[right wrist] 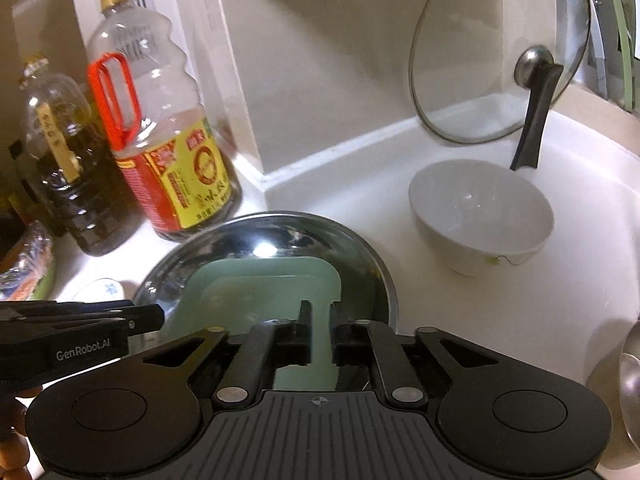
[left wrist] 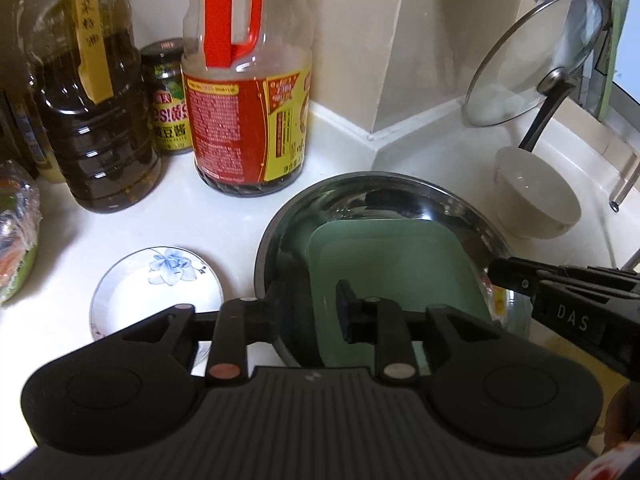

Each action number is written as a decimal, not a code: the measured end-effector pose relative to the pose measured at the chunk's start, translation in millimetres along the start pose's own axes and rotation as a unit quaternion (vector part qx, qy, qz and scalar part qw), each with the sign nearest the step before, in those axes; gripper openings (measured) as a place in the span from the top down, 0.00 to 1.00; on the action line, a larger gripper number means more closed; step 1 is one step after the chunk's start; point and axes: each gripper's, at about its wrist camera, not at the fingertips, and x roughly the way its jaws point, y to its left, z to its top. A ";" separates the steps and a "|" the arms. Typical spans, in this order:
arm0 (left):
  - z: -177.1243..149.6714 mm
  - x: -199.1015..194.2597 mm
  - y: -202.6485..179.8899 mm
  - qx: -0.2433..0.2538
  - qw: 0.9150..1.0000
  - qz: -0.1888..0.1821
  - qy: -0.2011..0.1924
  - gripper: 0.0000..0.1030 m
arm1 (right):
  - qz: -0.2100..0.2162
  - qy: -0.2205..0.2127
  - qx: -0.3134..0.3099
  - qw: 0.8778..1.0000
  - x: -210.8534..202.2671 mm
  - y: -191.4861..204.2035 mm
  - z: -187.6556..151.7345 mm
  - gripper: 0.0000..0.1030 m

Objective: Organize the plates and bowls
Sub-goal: 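Lower the green plate into the steel basin and open both grippers, then move both grippers to the blue-flower white saucer and pinch its rim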

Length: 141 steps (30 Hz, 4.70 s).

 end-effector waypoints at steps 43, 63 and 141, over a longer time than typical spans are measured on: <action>-113.3 -159.9 -47.8 -0.051 0.994 0.096 -0.025 0.62 | 0.109 -0.012 -0.103 0.989 -144.4 -1.4 -83.8 0.42; -148.9 -202.0 -74.9 -0.073 0.987 0.142 -0.026 0.62 | 0.142 0.005 -0.098 0.985 -174.8 -18.4 -100.6 0.42; -20.9 10.3 137.5 -0.020 0.999 0.041 0.004 0.90 | 0.069 0.040 -0.064 0.995 85.5 165.9 -18.3 0.81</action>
